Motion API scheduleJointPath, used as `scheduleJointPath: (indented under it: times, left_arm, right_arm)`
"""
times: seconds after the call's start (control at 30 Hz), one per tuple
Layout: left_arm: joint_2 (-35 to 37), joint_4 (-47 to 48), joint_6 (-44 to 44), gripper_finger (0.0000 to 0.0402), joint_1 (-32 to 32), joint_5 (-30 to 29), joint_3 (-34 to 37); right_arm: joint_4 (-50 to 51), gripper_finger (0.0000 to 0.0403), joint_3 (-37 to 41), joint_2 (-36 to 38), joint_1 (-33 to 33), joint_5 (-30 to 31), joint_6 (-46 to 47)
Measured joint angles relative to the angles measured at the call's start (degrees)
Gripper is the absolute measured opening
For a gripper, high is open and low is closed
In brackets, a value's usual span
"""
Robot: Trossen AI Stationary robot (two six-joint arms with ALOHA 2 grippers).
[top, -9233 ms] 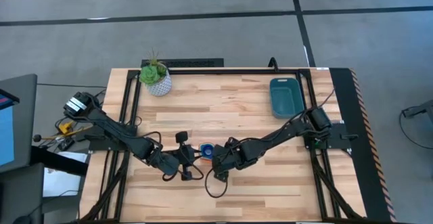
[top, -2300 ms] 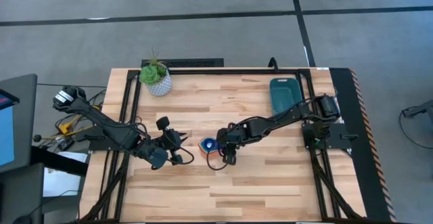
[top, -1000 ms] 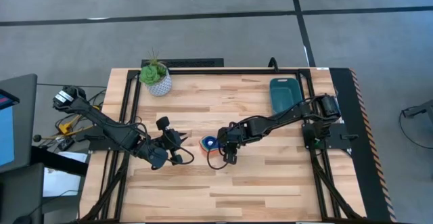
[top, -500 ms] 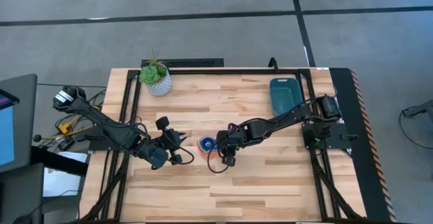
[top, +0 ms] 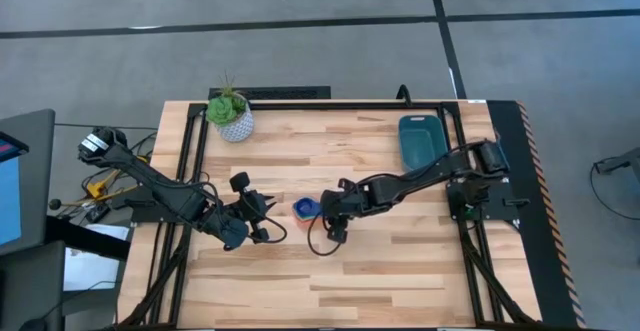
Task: Nest measuring cups in basket
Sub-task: Put the nested measuring cups into the blue bin
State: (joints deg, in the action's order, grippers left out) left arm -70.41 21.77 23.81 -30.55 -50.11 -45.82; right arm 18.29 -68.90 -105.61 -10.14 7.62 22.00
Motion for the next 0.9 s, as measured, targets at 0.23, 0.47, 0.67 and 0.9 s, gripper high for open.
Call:
scheduleJointPath:
  times: [0.23,0.47,0.67,0.9]
  left_arm:
    - [0.01,0.49,0.02,0.0054,0.0,0.0,0.0]
    - [0.01,1.2,0.44,0.0054,0.0,0.0,0.0]
    - [0.0,0.8,0.46,0.0054,0.17,-0.01,0.0]
    - [0.0,0.62,0.46,0.0054,1.19,0.02,0.0]
  right_arm:
    - [-5.5,0.0165,3.86,3.39,0.02,0.44,0.67]
    - [-17.1,0.016,13.15,7.49,0.49,0.49,3.61]
    - [-23.7,0.0164,17.64,9.08,-0.59,3.02,4.05]
    - [-26.85,0.016,20.35,9.08,-2.62,8.73,3.04]
